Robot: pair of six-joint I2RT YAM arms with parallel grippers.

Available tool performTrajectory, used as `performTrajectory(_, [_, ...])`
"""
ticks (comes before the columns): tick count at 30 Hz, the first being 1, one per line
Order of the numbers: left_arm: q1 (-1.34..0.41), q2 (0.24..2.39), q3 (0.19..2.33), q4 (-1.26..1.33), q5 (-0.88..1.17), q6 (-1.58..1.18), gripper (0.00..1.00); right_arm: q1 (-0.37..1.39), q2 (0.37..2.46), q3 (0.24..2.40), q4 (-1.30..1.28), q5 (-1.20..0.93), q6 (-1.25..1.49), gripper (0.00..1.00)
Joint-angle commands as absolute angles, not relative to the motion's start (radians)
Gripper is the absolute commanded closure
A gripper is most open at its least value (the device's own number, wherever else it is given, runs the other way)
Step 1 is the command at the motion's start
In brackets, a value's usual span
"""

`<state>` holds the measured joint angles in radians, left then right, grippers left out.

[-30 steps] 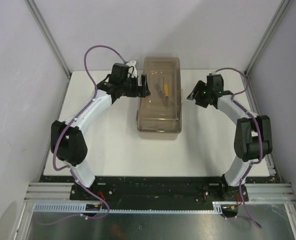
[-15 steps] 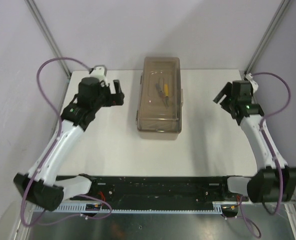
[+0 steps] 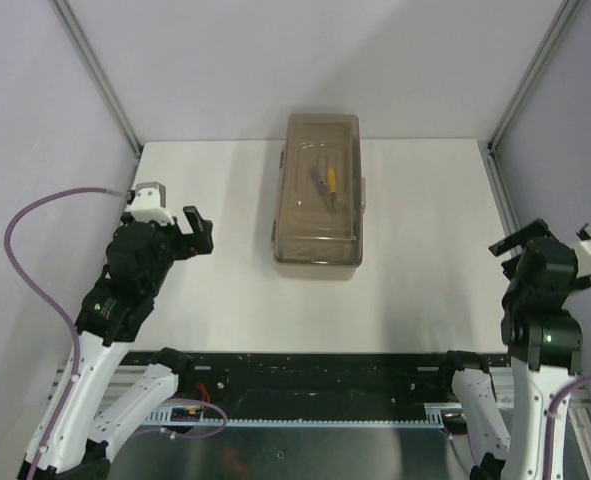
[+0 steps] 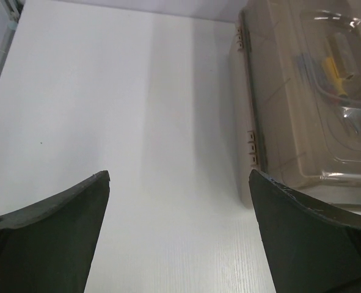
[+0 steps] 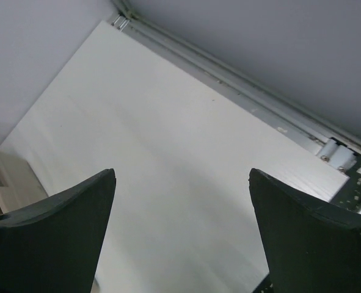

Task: Pack the tool kit

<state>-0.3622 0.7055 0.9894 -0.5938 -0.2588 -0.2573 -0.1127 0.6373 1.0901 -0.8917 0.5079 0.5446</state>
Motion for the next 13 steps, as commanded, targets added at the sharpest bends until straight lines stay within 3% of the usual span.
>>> performTrajectory(1, [-0.361, 0.676, 0.980, -0.609, -0.302, -0.234, 0.00, -0.118, 0.550, 1.088, -0.969, 0.588, 0.520, 0.02])
performTrajectory(13, [-0.361, 0.696, 0.974, -0.624, -0.276, -0.220, 0.01, -0.118, 0.559, 1.100, -1.002, 0.546, 0.549, 0.01])
